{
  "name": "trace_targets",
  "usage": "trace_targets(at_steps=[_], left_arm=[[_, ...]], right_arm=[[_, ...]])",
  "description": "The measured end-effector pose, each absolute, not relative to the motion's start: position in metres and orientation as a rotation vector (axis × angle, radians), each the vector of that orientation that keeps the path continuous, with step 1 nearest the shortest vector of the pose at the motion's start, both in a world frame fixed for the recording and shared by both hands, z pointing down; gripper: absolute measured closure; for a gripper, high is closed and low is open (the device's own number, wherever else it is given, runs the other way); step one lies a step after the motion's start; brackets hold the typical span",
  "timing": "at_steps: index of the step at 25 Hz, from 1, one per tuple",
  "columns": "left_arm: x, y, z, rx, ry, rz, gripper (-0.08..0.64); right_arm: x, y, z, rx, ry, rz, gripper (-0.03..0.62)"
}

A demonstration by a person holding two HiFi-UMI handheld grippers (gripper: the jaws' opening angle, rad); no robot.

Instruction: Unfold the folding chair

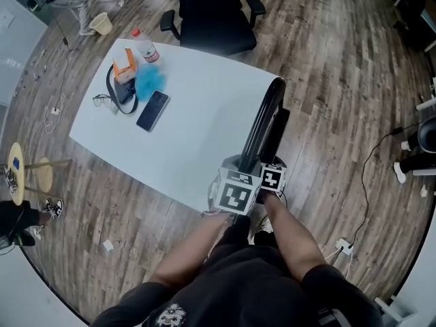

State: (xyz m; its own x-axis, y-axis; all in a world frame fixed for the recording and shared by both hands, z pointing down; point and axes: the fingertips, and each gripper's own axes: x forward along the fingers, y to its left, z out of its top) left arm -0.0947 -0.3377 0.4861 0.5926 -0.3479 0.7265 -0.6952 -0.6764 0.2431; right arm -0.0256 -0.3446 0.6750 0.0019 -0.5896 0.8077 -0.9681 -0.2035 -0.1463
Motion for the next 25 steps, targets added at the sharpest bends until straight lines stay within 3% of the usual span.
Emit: trace_targets(at_steps=[10, 25], left_arm=[[-0.091, -0.329, 0.488, 2.275, -0.786, 0.925, 0.474], [-0.041, -0.299, 0.512, 2.238, -0.838, 0.934, 0.485]], right_arm=[[0.022, -0.311, 0.677, 1.89, -1.605, 1.127, 0.324], [0.181, -0.201, 0.718, 1.88, -1.836, 1.479, 0.328]])
